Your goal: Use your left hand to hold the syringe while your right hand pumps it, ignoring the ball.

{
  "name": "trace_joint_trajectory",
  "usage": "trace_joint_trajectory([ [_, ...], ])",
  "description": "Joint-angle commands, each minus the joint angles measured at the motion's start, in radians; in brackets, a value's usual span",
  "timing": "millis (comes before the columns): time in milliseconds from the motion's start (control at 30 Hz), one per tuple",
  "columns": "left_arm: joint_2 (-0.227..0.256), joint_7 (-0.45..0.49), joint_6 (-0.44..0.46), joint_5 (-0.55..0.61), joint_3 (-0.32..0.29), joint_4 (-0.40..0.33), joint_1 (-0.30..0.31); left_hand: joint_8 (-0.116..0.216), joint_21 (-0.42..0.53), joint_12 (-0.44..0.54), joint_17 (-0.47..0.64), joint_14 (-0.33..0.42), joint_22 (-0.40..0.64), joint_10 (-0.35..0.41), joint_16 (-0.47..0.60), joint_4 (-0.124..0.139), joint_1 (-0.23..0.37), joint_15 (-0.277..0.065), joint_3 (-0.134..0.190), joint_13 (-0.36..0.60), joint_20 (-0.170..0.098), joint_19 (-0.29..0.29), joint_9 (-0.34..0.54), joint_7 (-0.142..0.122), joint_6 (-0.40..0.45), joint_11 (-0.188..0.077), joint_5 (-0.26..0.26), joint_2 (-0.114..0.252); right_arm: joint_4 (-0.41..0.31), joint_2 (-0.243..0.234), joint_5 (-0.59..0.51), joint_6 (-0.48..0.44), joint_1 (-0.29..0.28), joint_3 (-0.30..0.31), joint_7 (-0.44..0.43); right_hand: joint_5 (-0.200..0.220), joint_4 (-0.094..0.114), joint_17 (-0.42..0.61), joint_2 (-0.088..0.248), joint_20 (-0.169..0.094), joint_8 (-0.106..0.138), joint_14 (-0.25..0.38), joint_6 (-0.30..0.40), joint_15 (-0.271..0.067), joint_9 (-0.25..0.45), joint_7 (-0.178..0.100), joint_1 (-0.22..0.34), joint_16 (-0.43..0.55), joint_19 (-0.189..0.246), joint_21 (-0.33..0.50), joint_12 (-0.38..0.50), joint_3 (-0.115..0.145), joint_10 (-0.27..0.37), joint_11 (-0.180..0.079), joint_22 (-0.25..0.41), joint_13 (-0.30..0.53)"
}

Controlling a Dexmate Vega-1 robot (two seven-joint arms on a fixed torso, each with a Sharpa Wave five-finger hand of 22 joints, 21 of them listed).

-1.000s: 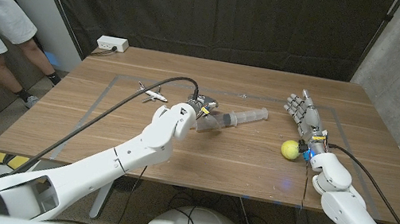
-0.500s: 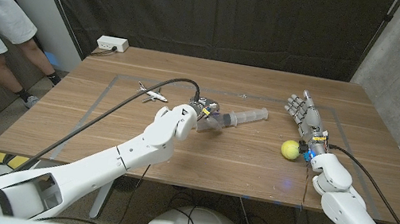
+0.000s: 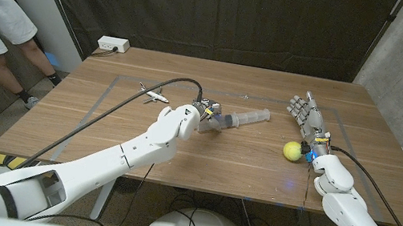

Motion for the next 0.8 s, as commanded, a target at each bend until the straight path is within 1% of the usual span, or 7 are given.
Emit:
trace_joint_trajectory([
  [33,-0.009,0.034,0.014,-0.044,-0.001,0.01,-0.009,0.01,0.017,0.005,0.005,0.042,-0.002,0.037,0.01,-0.001,0.046,-0.007,0.029,0.006,-0.009,0.045,0.006,0.002,0.041,-0.005,-0.011,0.029,0.022,0.013,0.001,0.001,0.023,-0.009,0.011,0.002,-0.006,0.002,0.007,0.003,0.001,0.012,0.007,0.0,0.003,0.001,0.001,0.006,0.008,0.0,0.008,0.001,0.008,0.001,0.005,0.002],
  [167,-0.012,0.074,0.018,-0.067,-0.009,0.012,0.0,0.017,0.028,0.01,0.004,0.084,-0.004,0.086,0.01,-0.001,0.086,-0.019,0.056,0.007,-0.019,0.089,0.008,-0.005,0.084,-0.004,-0.02,0.053,0.025,0.014,0.001,0.0,0.024,-0.01,0.011,0.002,-0.006,0.002,0.007,0.003,0.001,0.014,0.007,0.0,0.003,0.001,0.001,0.006,0.009,0.0,0.009,0.0,0.012,0.001,0.005,0.002],
  [267,-0.02,0.112,0.027,-0.089,-0.018,0.015,0.011,0.02,0.038,0.01,0.005,0.12,-0.005,0.109,0.014,0.003,0.104,-0.031,0.072,0.007,-0.024,0.122,0.009,-0.006,0.107,-0.018,-0.024,0.067,0.026,0.016,0.005,-0.002,0.023,-0.011,0.014,0.002,-0.006,0.002,0.007,0.005,0.001,0.015,0.007,0.0,0.003,0.0,0.001,0.006,0.01,0.0,0.009,0.0,0.013,0.001,0.005,0.002],
  [367,-0.024,0.147,0.036,-0.107,-0.023,0.016,0.019,0.026,0.049,0.013,0.006,0.161,-0.006,0.145,0.018,0.012,0.121,-0.041,0.094,0.008,-0.034,0.16,0.011,0.002,0.142,-0.023,-0.027,0.082,0.024,0.014,0.004,-0.005,0.021,-0.011,0.013,0.002,-0.006,0.002,0.007,0.006,0.001,0.019,0.008,-0.001,0.003,0.001,0.0,0.007,0.012,0.0,0.01,0.0,0.015,0.001,0.005,0.002],
  [500,-0.029,0.2,0.061,-0.116,-0.026,0.011,0.034,0.04,0.069,0.017,0.003,0.251,-0.008,0.221,0.023,0.024,0.148,-0.071,0.137,0.009,-0.06,0.231,0.014,-0.009,0.227,-0.006,-0.037,0.082,0.021,0.013,0.005,-0.006,0.019,-0.011,0.013,0.002,-0.006,0.002,0.007,0.006,0.001,0.02,0.01,0.0,0.003,0.001,0.0,0.007,0.013,0.0,0.01,-0.001,0.016,0.0,0.006,0.002],
  [733,-0.016,0.268,0.085,-0.147,-0.039,-0.017,0.064,0.059,0.085,0.026,-0.001,0.372,-0.011,0.335,0.027,0.043,0.157,-0.098,0.185,0.011,-0.08,0.305,0.018,-0.028,0.338,-0.036,-0.046,0.077,0.004,0.007,-0.009,-0.003,0.009,-0.009,0.0,0.002,-0.006,0.002,0.007,0.007,0.001,0.021,0.01,0.001,0.003,0.002,-0.001,0.007,0.014,-0.001,0.01,-0.001,0.016,-0.001,0.006,0.002],
  [800,-0.011,0.288,0.091,-0.159,-0.046,-0.025,0.075,0.06,0.087,0.029,-0.002,0.379,-0.011,0.35,0.025,0.045,0.156,-0.1,0.189,0.011,-0.081,0.311,0.018,-0.028,0.347,-0.032,-0.046,0.076,0.004,0.01,-0.004,0.002,0.006,-0.007,-0.001,0.002,-0.006,0.002,0.008,0.007,0.001,0.021,0.01,0.001,0.003,0.002,-0.001,0.007,0.014,-0.001,0.01,-0.001,0.017,0.0,0.006,0.002],
])
